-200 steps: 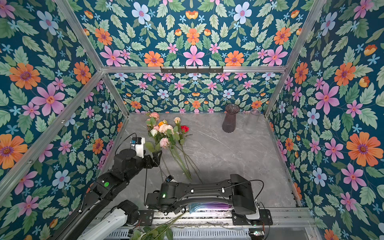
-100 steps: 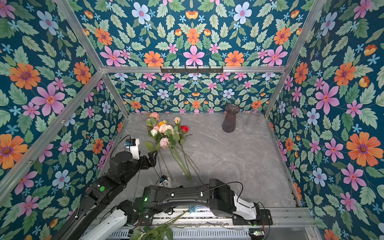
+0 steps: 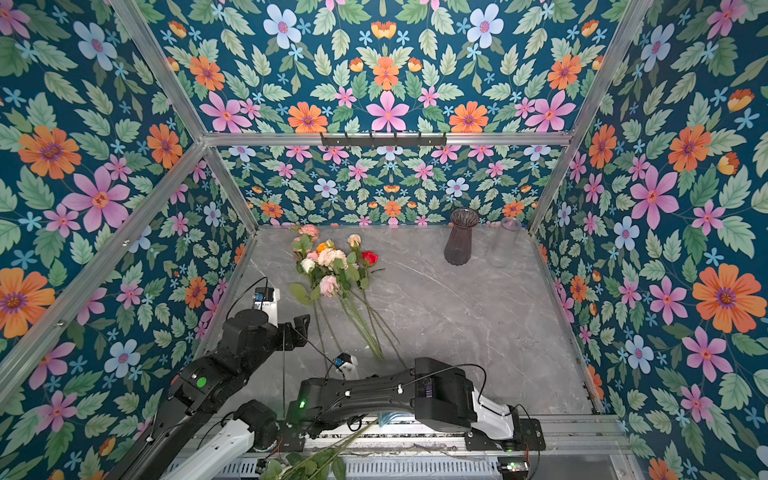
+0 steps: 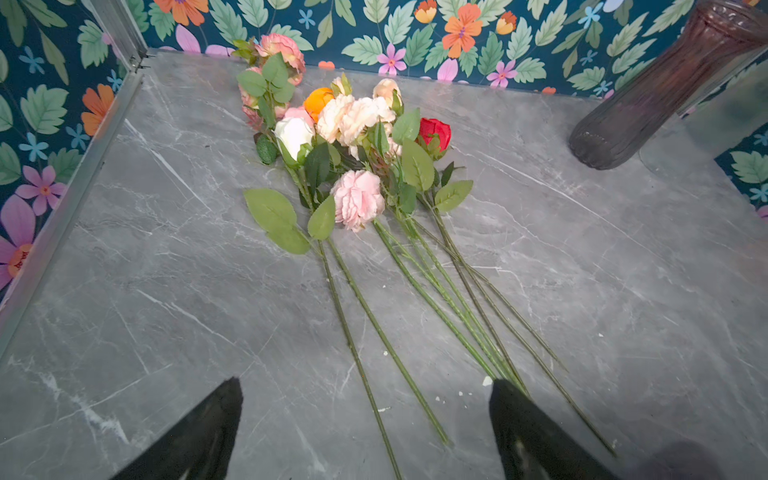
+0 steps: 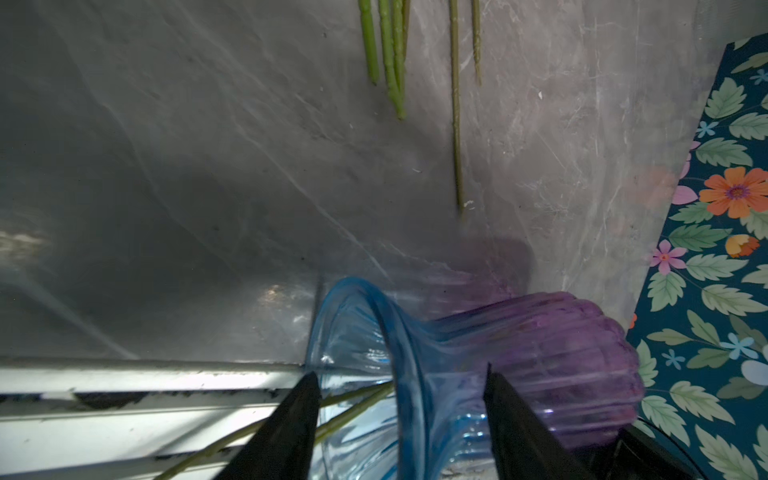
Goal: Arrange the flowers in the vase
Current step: 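Open and withdraw the right gripper while the left reaches to the vase neck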
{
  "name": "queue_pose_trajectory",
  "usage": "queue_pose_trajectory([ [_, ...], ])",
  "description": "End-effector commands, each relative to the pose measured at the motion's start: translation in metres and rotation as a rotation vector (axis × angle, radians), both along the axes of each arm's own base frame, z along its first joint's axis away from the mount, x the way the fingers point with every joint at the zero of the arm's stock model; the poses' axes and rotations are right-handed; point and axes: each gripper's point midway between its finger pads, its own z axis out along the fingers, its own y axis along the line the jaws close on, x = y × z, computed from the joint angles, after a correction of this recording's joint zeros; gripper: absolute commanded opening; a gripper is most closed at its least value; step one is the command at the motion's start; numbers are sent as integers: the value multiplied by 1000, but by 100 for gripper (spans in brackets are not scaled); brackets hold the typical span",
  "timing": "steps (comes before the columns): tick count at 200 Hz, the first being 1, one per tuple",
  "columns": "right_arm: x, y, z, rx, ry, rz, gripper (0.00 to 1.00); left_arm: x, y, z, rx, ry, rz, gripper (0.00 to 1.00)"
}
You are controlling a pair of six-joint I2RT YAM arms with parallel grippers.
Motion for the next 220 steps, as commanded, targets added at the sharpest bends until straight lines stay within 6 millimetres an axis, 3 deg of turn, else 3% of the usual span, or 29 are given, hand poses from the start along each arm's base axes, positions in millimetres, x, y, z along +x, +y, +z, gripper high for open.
queue_pose_trajectory([
  [1,-23,-69,26,-299,76,-85,62,24,8,52,-151,-202,142,94],
  [43,-25,-89,29,-341,83,-92,54,26,5,51,-149,-194,133,93],
  [71,-27,-95,28,-367,106,-83,42,27,4,51,-144,-189,133,92],
  [94,-29,-97,26,-386,120,-78,23,28,4,49,-143,-184,129,92],
  [105,-28,-98,26,-390,118,-78,21,28,2,47,-143,-180,120,92],
  [114,-26,-96,26,-382,107,-77,31,27,-3,45,-140,-176,89,92],
  [129,-21,-87,33,-331,81,-56,83,24,-14,41,-145,-158,20,94],
  [139,-16,-76,42,-268,62,-37,98,21,-23,36,-154,-137,-32,96],
  [171,-2,-40,93,106,25,44,97,6,-63,16,-191,-48,-267,89],
  [184,0,-35,115,288,32,69,94,0,-76,11,-221,-32,-346,87],
  [200,4,-49,142,499,26,64,91,-2,-87,9,-244,-26,-404,86],
  [220,15,-86,154,704,9,9,88,-7,-109,23,-231,-115,-552,82],
])
